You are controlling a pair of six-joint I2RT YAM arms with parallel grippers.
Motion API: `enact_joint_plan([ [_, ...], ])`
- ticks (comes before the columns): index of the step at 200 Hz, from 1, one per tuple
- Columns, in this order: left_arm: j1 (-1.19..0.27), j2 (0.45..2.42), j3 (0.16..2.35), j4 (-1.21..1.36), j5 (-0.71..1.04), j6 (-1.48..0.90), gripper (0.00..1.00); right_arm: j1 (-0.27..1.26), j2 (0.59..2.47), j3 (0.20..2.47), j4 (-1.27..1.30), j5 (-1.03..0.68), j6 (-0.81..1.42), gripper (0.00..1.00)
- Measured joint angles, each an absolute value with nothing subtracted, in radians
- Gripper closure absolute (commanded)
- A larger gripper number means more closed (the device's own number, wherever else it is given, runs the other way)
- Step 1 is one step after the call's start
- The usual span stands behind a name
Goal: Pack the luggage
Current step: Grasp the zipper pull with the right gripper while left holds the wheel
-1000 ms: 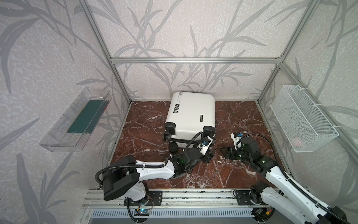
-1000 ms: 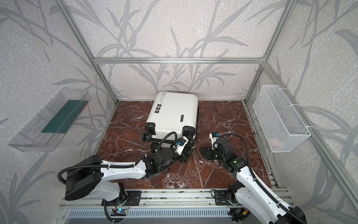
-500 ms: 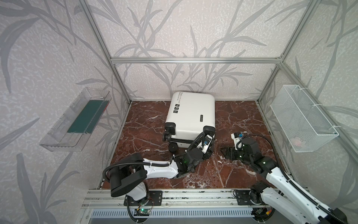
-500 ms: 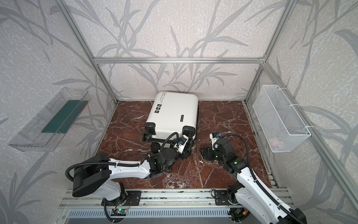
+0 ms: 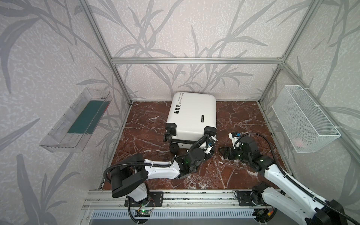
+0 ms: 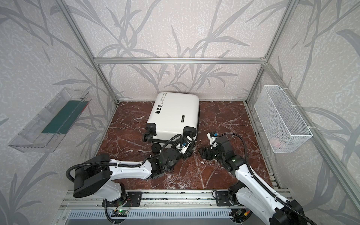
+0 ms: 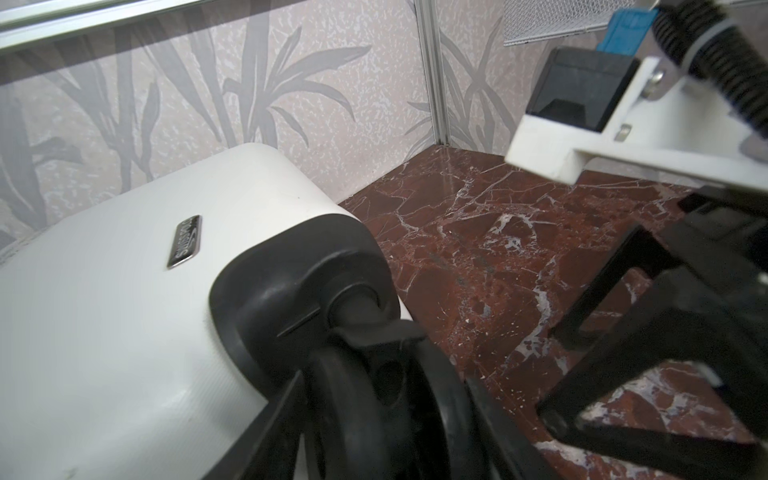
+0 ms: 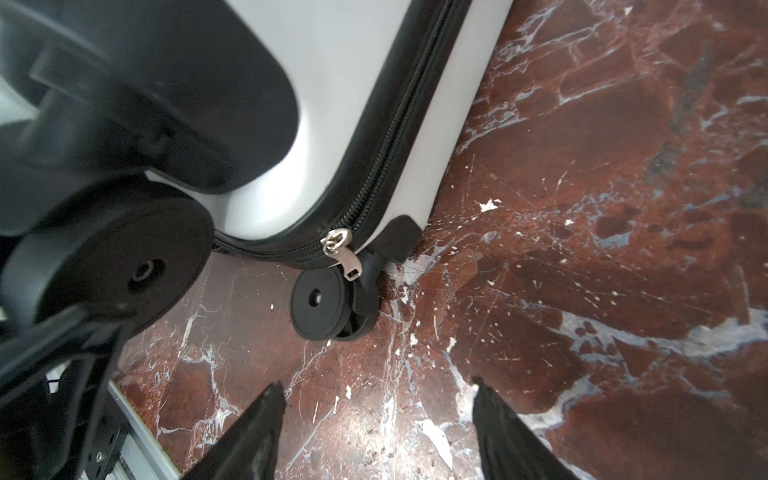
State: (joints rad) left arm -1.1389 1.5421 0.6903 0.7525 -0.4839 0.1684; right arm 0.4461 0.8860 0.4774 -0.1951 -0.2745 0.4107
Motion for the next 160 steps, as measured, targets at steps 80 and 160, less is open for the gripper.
enact_joint_plan([
  [80,-1.142,1.543,0.699,0.746,-0.505,0.199,0.64,0.499,0.978,0.477,-0.078,-0.267,0.392,0.47],
  [160,-1.143,1.543,0.708,0.730,-0.511,0.189,0.74,0.558,1.140,0.493,0.027,-0.217,0.387,0.52],
])
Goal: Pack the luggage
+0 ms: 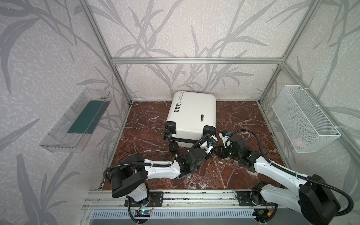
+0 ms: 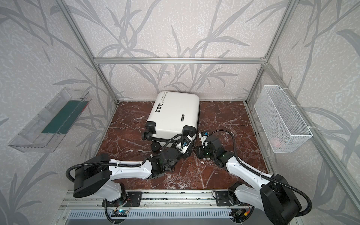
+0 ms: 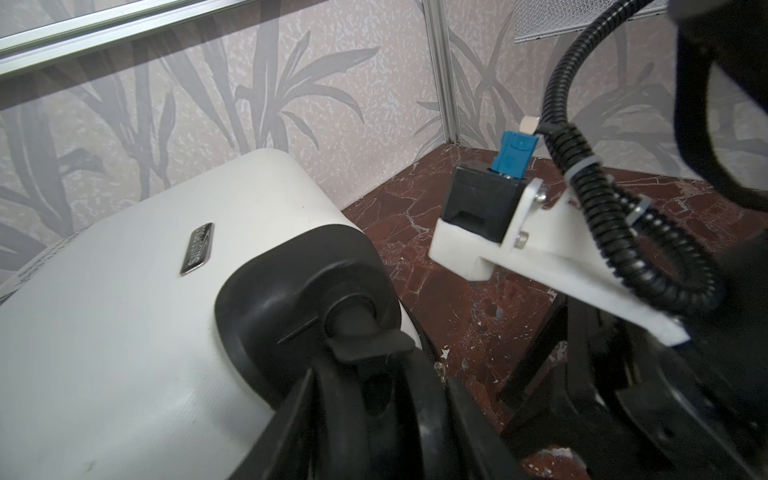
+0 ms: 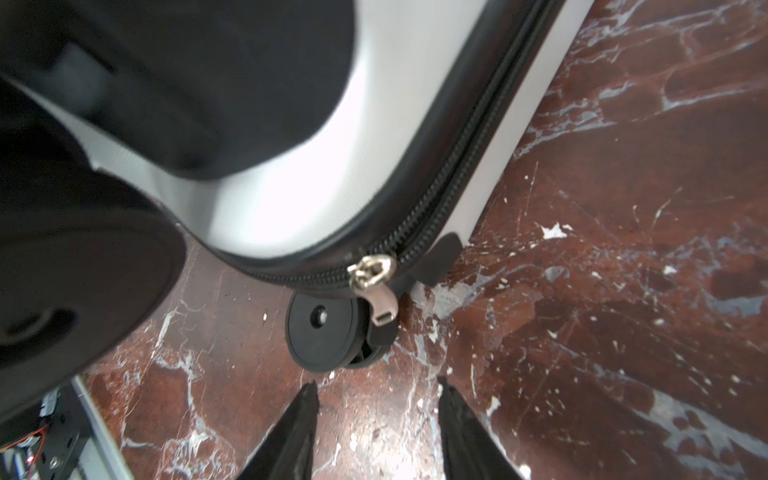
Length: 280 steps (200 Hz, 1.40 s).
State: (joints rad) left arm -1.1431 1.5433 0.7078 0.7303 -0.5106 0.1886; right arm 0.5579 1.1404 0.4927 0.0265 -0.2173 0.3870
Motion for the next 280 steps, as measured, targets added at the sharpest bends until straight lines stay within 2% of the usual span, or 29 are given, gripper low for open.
enact_joint_plan([
  [70,-1.138,1.543,0.715,0.719,-0.527,0.164,0.74,0.587,1.245,0.511,0.138,-0.124,0.392,0.53],
  [119,-1.138,1.543,0.715,0.719,-0.530,0.153,0.75,0.593,1.259,0.537,0.168,-0.076,0.393,0.64],
  [168,-1.138,1.543,0.715,0.719,-0.533,0.139,0.75,0.597,1.256,0.538,0.164,-0.059,0.384,0.79],
  [205,-1.138,1.542,0.715,0.720,-0.534,0.135,0.75,0.597,1.256,0.542,0.152,-0.042,0.373,0.84],
  [252,-1.138,1.542,0.715,0.720,-0.534,0.134,0.75,0.597,1.256,0.542,0.144,-0.034,0.369,0.85],
  [280,-1.138,1.542,0.715,0.720,-0.535,0.134,0.76,0.597,1.261,0.542,0.147,-0.039,0.366,0.72],
])
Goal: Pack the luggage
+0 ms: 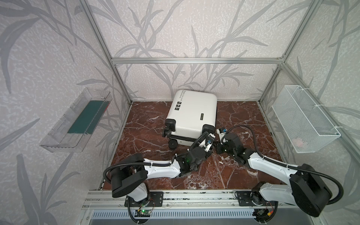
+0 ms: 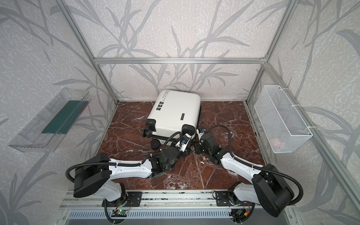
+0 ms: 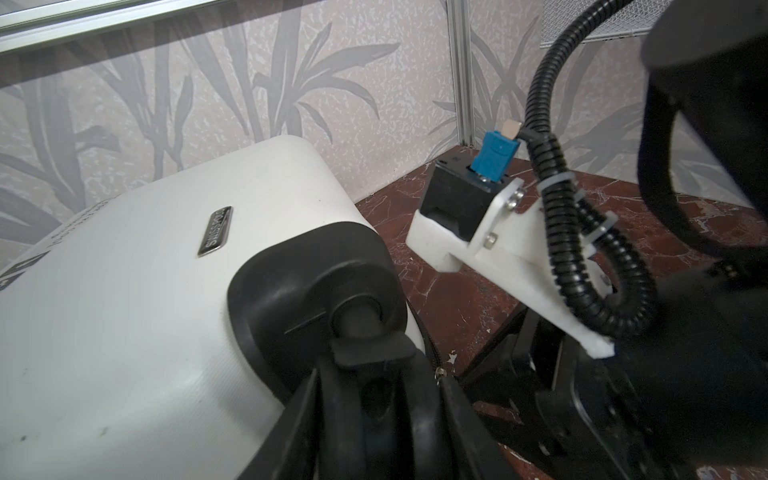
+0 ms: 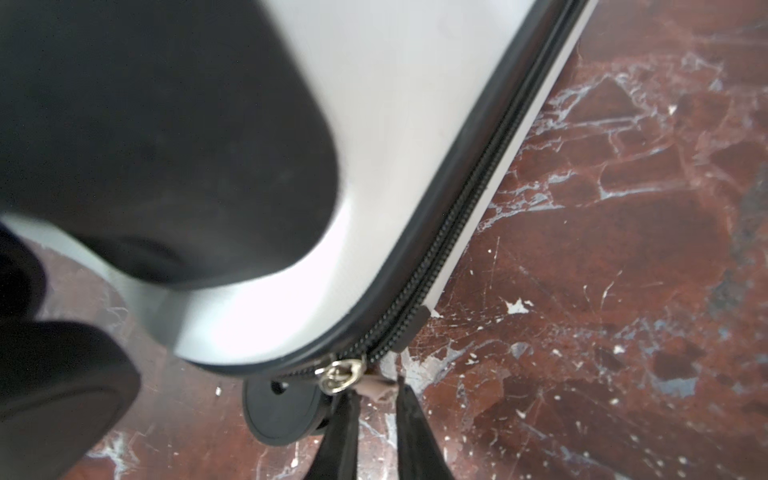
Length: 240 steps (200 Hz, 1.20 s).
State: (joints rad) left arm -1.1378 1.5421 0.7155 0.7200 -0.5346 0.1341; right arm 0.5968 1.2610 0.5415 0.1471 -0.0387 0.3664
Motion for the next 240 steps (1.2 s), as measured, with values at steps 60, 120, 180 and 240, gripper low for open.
enact_joint_plan([
  [60,-1.138,1.542,0.715,0.720,-0.535,0.130,0.78,0.597,1.322,0.548,0.175,-0.062,0.343,0.70],
  [120,-1.133,1.542,0.715,0.720,-0.543,0.123,0.78,0.589,1.348,0.555,0.210,-0.065,0.305,0.86],
  [180,-1.131,1.542,0.715,0.723,-0.546,0.120,0.78,0.583,1.302,0.535,0.197,-0.088,0.292,0.98],
  [240,-1.131,1.542,0.713,0.727,-0.546,0.117,0.87,0.580,1.282,0.525,0.197,-0.092,0.290,1.00],
])
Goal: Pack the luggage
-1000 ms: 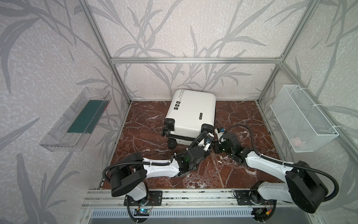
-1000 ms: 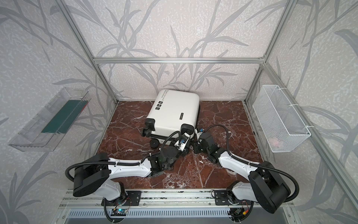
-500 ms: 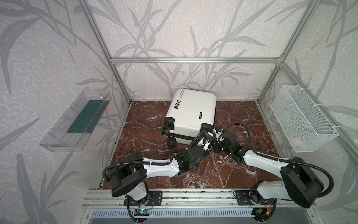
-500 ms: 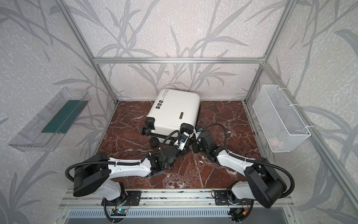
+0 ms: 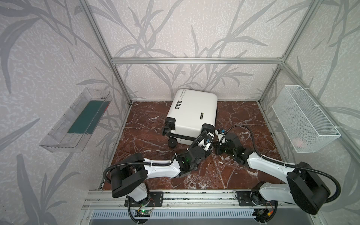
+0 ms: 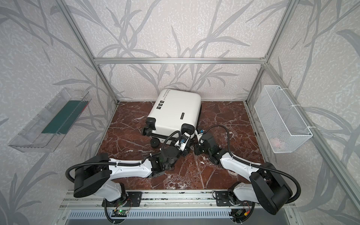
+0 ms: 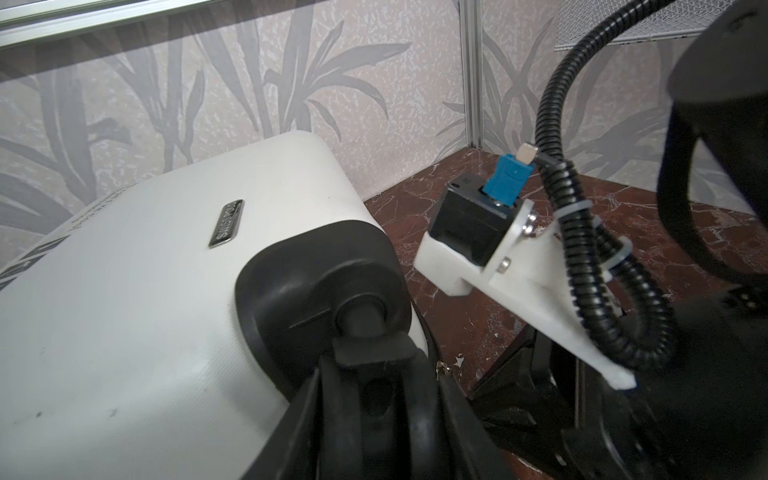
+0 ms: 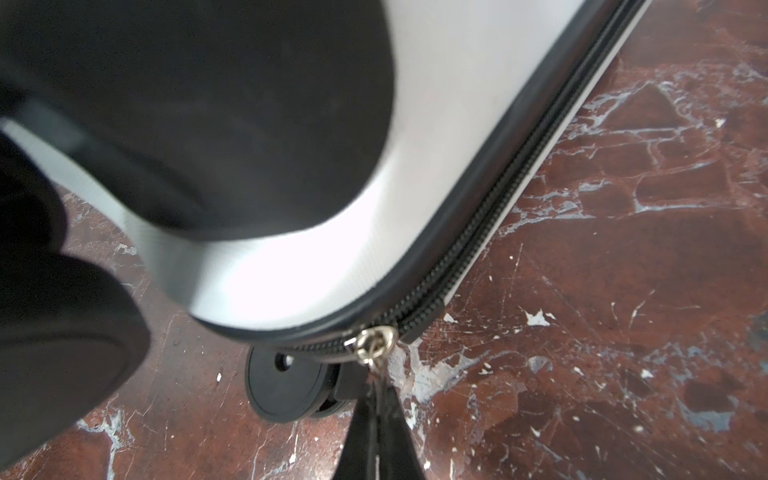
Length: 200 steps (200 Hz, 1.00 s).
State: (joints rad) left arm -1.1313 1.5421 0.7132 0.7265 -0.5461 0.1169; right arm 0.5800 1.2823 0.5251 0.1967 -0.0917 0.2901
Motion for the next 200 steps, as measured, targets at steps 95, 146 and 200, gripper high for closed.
enact_joint_plan([
  [95,-1.129,1.518,0.702,0.707,-0.518,0.113,1.00,0.481,1.340,0.549,0.235,-0.125,0.368,1.00],
  [146,-1.124,1.471,0.678,0.666,-0.482,0.081,1.00,0.432,1.423,0.605,0.273,-0.144,0.413,1.00],
  [200,-1.161,1.349,0.615,0.575,-0.464,0.026,1.00,0.285,1.554,0.723,0.293,-0.185,0.469,1.00],
])
